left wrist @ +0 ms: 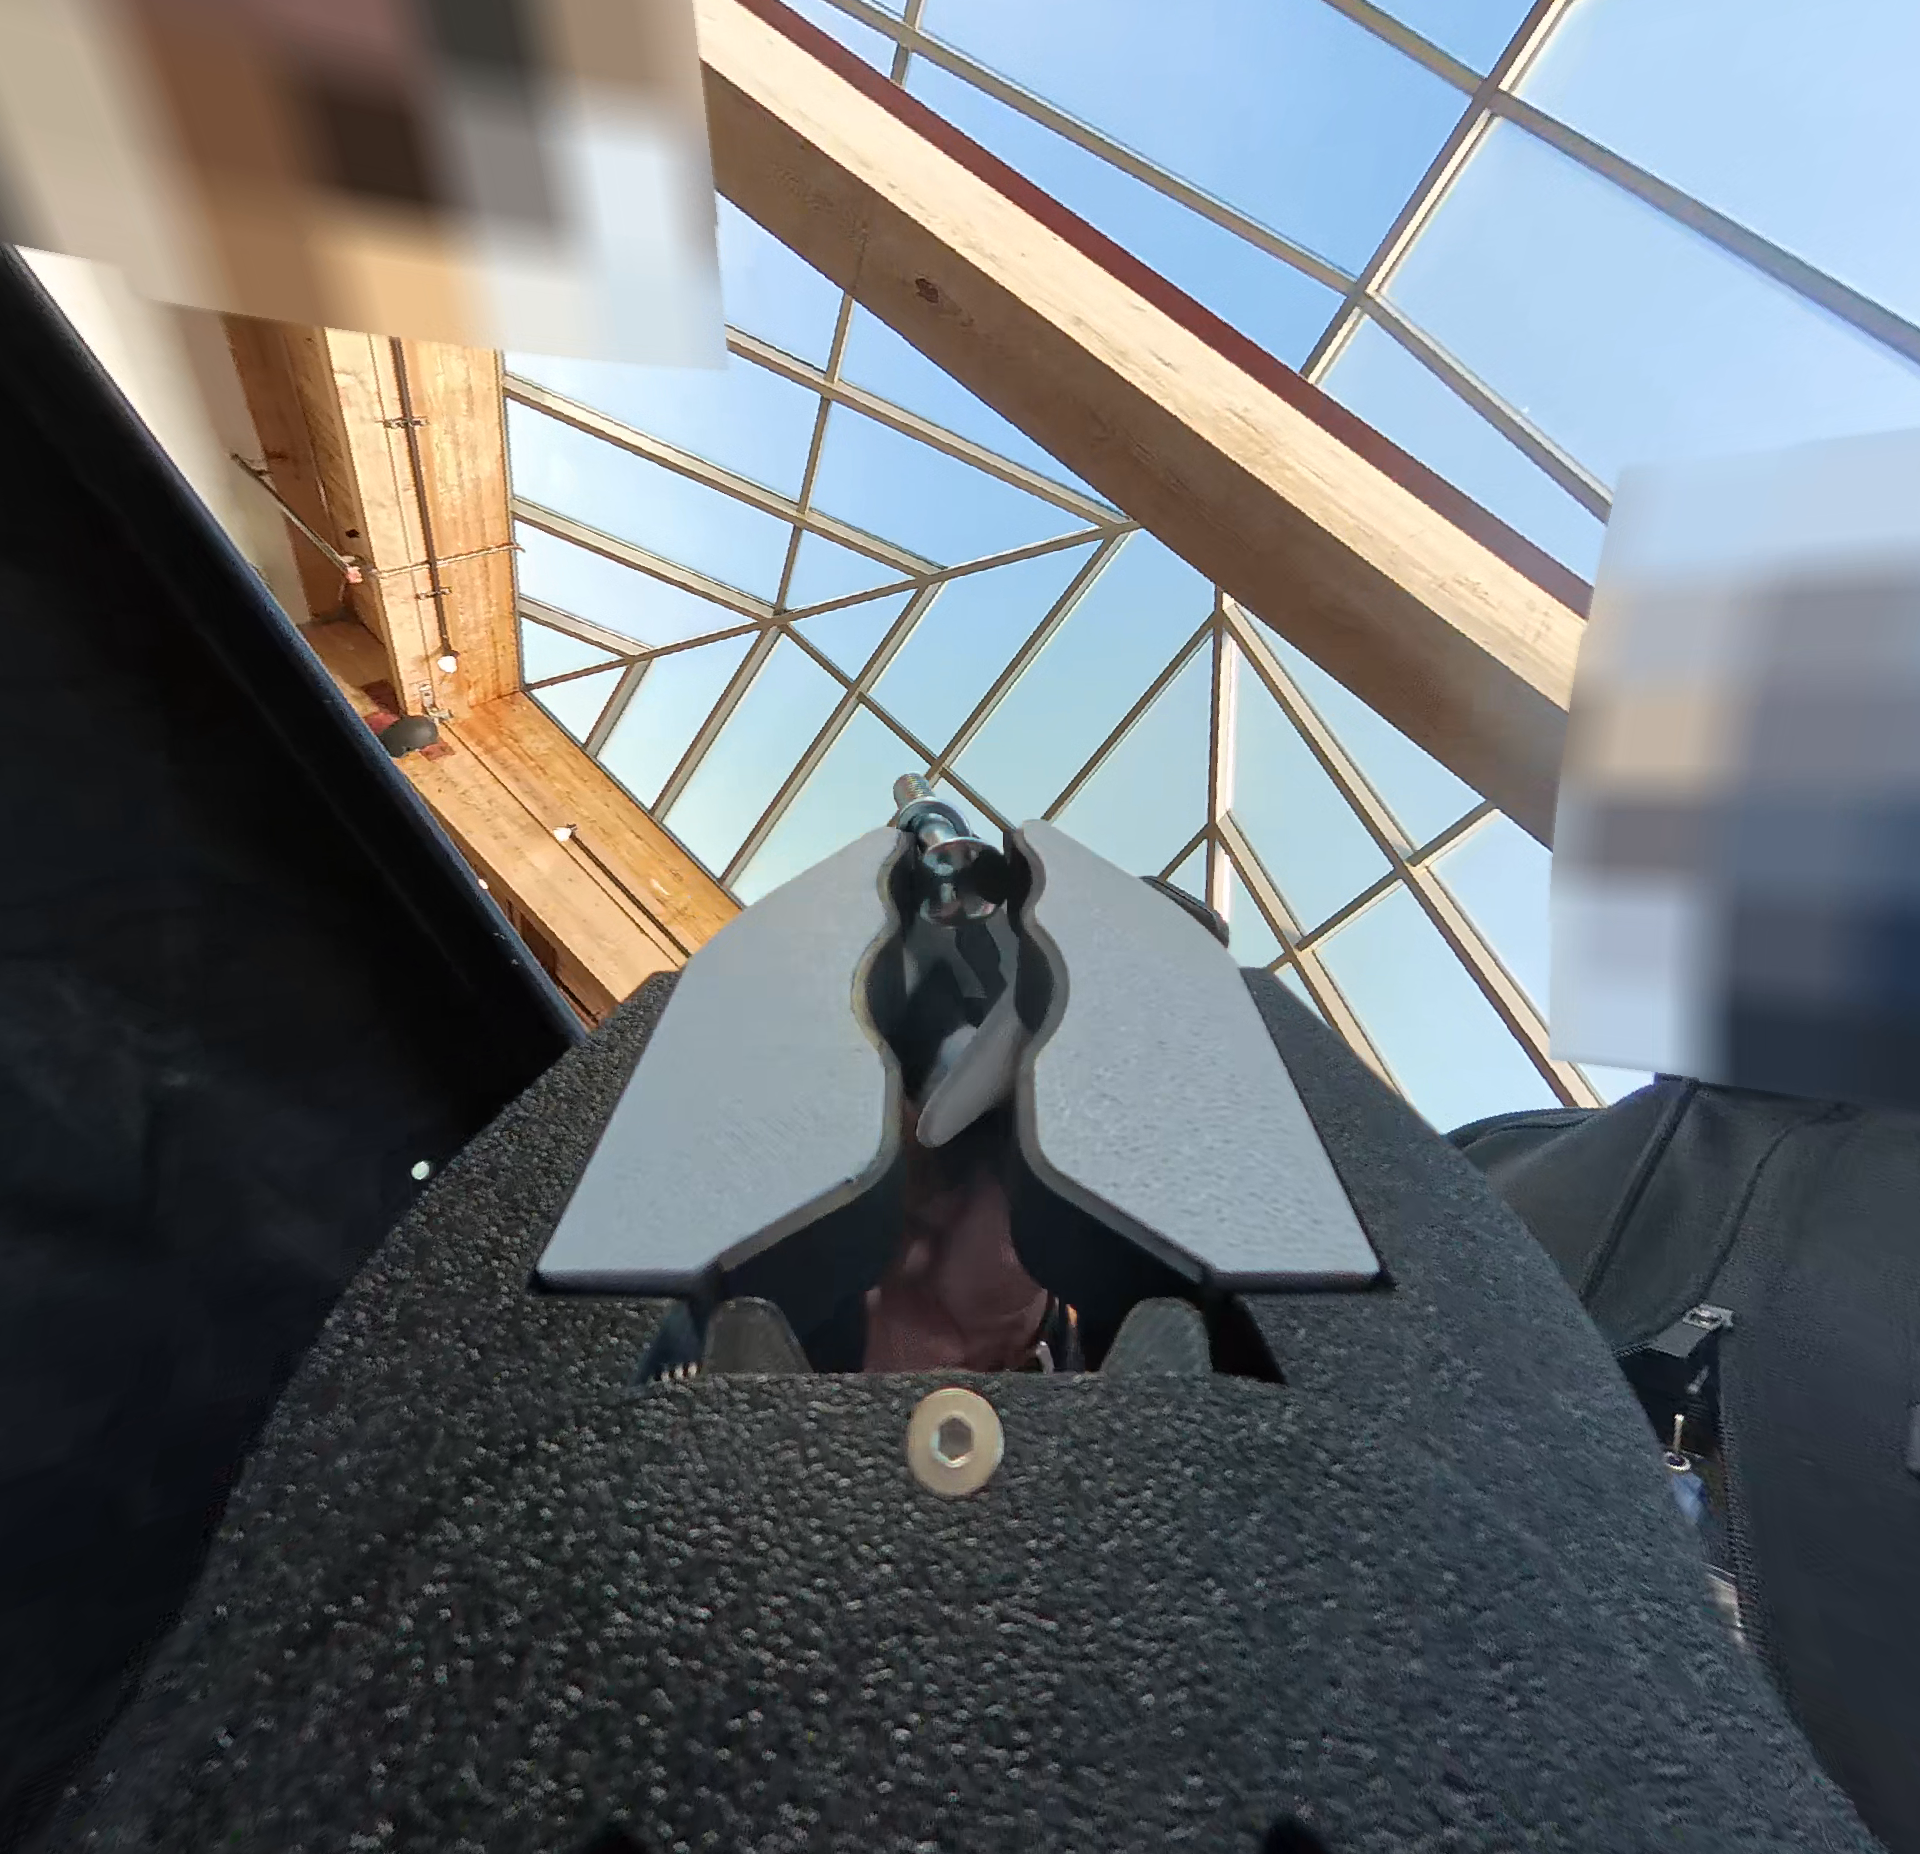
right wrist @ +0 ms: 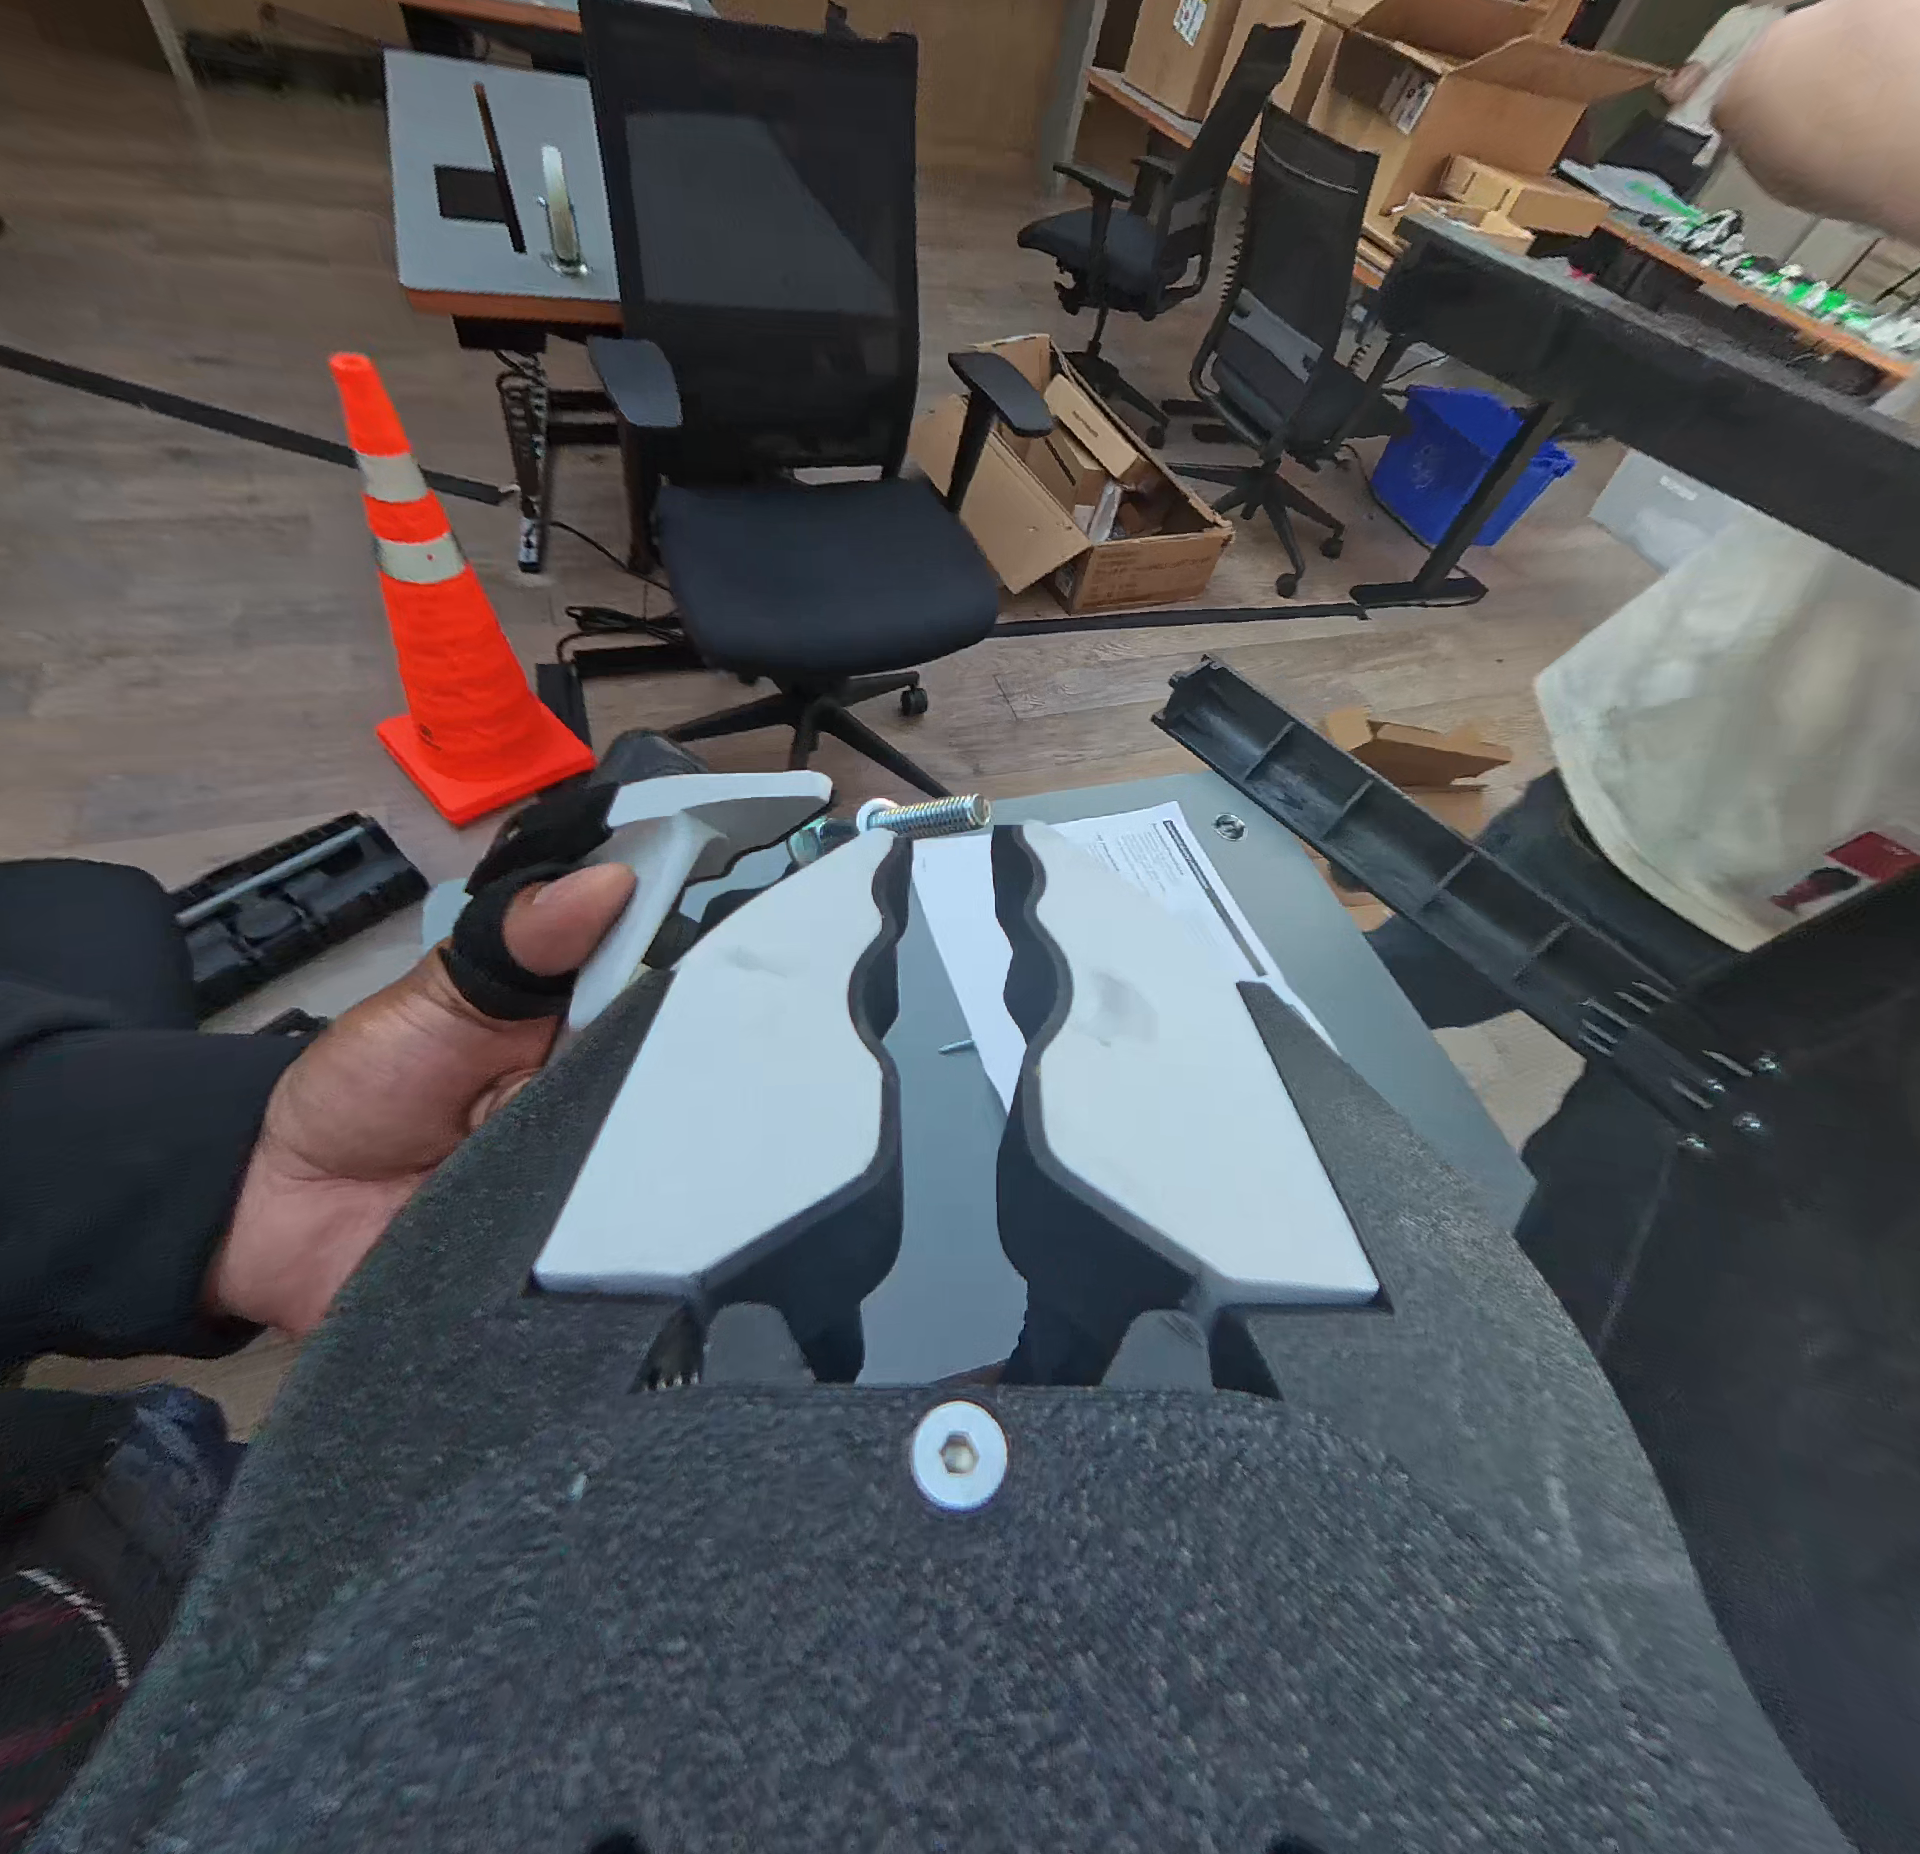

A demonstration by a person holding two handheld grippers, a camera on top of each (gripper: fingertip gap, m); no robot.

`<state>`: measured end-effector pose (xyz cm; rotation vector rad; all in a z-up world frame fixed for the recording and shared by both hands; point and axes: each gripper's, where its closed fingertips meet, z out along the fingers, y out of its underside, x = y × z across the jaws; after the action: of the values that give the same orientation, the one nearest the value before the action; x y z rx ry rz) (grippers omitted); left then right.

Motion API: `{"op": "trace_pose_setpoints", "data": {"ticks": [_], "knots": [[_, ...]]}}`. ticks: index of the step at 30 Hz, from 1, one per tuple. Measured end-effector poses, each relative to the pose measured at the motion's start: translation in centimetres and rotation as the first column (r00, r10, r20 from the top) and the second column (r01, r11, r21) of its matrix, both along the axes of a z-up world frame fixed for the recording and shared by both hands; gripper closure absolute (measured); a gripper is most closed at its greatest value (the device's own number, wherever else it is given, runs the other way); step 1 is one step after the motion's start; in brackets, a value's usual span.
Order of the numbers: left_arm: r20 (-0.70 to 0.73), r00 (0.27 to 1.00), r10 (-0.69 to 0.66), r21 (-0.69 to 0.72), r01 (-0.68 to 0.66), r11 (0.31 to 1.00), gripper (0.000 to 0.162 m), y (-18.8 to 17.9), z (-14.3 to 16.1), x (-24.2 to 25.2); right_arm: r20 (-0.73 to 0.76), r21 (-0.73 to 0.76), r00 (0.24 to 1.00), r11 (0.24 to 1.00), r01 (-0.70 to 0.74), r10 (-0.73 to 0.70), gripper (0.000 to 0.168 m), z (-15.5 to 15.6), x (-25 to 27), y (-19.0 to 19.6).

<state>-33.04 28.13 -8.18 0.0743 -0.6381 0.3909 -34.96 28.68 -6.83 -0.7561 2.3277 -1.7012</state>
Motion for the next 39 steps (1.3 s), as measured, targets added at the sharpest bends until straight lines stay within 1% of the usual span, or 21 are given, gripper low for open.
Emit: {"op": "trace_pose_setpoints", "data": {"ticks": [2, 6, 9, 11, 14, 18, 24, 28, 33, 37, 39], "knots": [[-0.046, 0.998, -0.037, -0.023, 0.036, 0.999, 0.146, 0.6, 0.8, 0.2, 0.077, 0.038, 0.995, 0.998, -0.059, 0.056, 0.151, 0.6, 0.3, -0.1], [-0.124, 0.985, -0.122, -0.077, 0.113, 0.991, 0.146, 2.0, 2.3, 0.6, 0.213, 0.085, 0.959, 0.975, -0.206, 0.184, 0.15, 1.7, 1.7, 0.6], [-0.163, 0.974, -0.155, -0.116, 0.137, 0.984, 0.146, 2.8, 3.2, 1.1, 0.254, 0.105, 0.943, 0.963, -0.249, 0.216, 0.151, 1.9, 2.3, 1.1], [-0.173, 0.972, -0.159, -0.113, 0.141, 0.983, 0.146, 2.8, 3.5, 1.1, 0.283, 0.107, 0.932, 0.958, -0.267, 0.228, 0.155, 2.1, 2.7, 1.3], [-0.178, 0.971, -0.159, -0.106, 0.142, 0.984, 0.146, 2.7, 3.6, 1.2, 0.287, 0.105, 0.932, 0.96, -0.261, 0.222, 0.159, 2.3, 2.7, 1.2], [-0.094, 0.984, -0.151, -0.054, 0.147, 0.988, 0.145, 2.2, 2.9, 0.1, 0.269, 0.098, 0.943, 0.968, -0.23, 0.196, 0.161, 2.9, 2.2, 0.9], [-0.071, 0.99, -0.125, -0.022, 0.124, 0.992, 0.143, 1.5, 2.6, 0.1, 0.277, 0.092, 0.943, 0.973, -0.214, 0.182, 0.161, 4.2, 1.8, 0.6], [-0.05, 0.995, -0.084, -0.064, 0.081, 0.995, 0.134, 1.6, 3.5, 0.2, 0.309, 0.095, 0.937, 0.975, -0.203, 0.165, 0.161, 4.7, 1.7, 0.3], [-0.019, 1.0, -0.022, -0.138, 0.019, 0.99, 0.123, 1.6, 5.1, 0.3, 0.421, 0.106, 0.896, 0.973, -0.204, 0.142, 0.161, 5.4, 1.4, 0.0], [0.027, 0.998, 0.057, -0.214, -0.05, 0.976, 0.127, 1.5, 6.3, -0.2, 0.48, 0.114, 0.868, 0.972, -0.206, 0.128, 0.161, 5.7, 1.4, -0.3], [0.045, 0.997, 0.065, -0.245, -0.052, 0.968, 0.13, 1.7, 6.7, -0.5, 0.495, 0.114, 0.861, 0.973, -0.2, 0.119, 0.161, 5.8, 1.2, -0.4]]}}
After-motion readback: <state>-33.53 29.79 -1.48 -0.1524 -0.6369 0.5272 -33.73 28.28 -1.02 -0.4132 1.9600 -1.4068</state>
